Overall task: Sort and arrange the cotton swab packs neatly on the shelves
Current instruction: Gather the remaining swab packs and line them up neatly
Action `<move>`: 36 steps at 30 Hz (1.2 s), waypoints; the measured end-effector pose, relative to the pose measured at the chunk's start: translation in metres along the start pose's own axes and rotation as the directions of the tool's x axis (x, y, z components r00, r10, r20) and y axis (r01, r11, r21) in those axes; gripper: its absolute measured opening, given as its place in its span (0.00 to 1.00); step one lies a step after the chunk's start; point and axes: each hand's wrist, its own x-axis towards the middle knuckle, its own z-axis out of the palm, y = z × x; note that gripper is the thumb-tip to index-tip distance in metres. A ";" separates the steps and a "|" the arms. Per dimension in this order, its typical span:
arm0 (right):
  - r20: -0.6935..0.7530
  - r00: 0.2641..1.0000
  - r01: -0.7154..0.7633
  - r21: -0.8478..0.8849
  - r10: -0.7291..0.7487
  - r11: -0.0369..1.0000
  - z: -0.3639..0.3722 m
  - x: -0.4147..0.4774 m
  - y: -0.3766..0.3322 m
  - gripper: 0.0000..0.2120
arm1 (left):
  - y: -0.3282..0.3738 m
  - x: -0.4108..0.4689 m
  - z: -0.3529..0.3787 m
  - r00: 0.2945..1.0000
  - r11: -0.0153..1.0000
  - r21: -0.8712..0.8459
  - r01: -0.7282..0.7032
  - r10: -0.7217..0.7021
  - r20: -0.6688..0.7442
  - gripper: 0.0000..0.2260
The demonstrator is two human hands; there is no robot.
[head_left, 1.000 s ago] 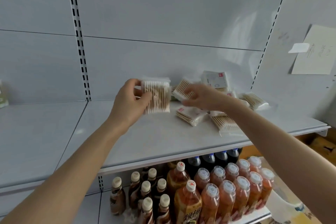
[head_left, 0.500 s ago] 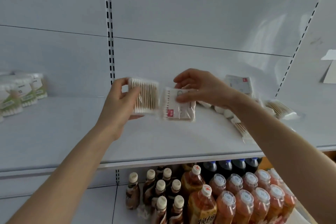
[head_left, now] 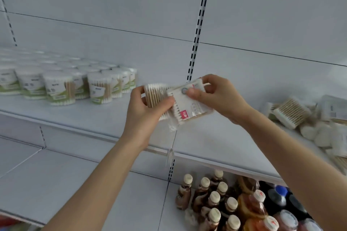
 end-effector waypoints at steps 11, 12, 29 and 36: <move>0.109 0.992 0.064 -0.003 -0.064 0.998 0.083 0.026 -0.033 0.16 | 0.014 0.027 -0.090 0.997 0.998 -0.015 -0.059 0.060 0.050 0.17; 0.122 0.992 0.045 -0.002 -0.044 0.999 0.092 0.028 -0.036 0.17 | 0.016 0.030 -0.100 0.997 0.998 -0.020 -0.055 0.056 0.060 0.17; -0.022 0.994 -0.101 0.125 0.104 0.987 0.184 0.020 -0.056 0.12 | 0.018 0.044 -0.188 0.995 0.994 -0.098 -0.054 0.062 0.083 0.20; 0.063 0.998 0.017 0.158 -0.028 0.987 0.175 0.021 -0.082 0.21 | 0.033 0.040 -0.198 0.984 0.996 -0.039 -0.083 0.088 0.157 0.22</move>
